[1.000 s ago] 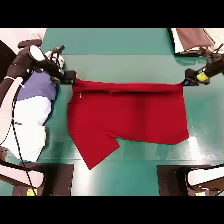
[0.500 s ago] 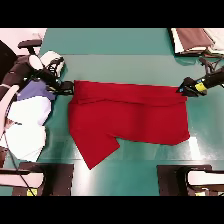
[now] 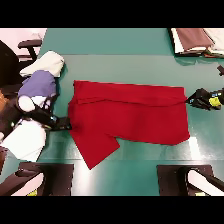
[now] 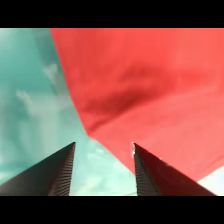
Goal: Fold the shirts.
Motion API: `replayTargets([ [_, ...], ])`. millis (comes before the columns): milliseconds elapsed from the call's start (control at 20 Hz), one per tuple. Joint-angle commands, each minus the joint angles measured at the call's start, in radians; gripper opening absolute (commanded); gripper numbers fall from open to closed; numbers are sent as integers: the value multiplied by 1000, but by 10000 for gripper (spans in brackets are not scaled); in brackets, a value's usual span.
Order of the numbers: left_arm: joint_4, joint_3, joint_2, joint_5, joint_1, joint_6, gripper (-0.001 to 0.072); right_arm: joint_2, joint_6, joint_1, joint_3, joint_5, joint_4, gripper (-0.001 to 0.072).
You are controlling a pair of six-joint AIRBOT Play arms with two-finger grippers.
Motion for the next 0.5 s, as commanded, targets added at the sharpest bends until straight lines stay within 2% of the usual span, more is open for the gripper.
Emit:
replayTargets([
  [0, -143, -179, 46, 95, 1, 32, 447, 48, 0, -5, -26, -8, 4, 419],
  [200, -324, -233, 46, 154, 0, 126, 444, 47, 0, -5, -26, 2, 12, 419],
  [250, -344, -233, 46, 154, 0, 137, 390, 47, 0, -5, -26, 7, 21, 420],
  [300, -351, -233, 46, 151, 0, 137, 294, 47, -1, -5, -26, 16, 18, 420],
  [400, -363, -233, 48, 144, 0, 150, 26, 47, -18, -24, -27, 63, -18, 419],
  [450, -362, -230, 56, 140, 0, 152, 24, 48, -18, -41, -33, 103, -55, 420],
])
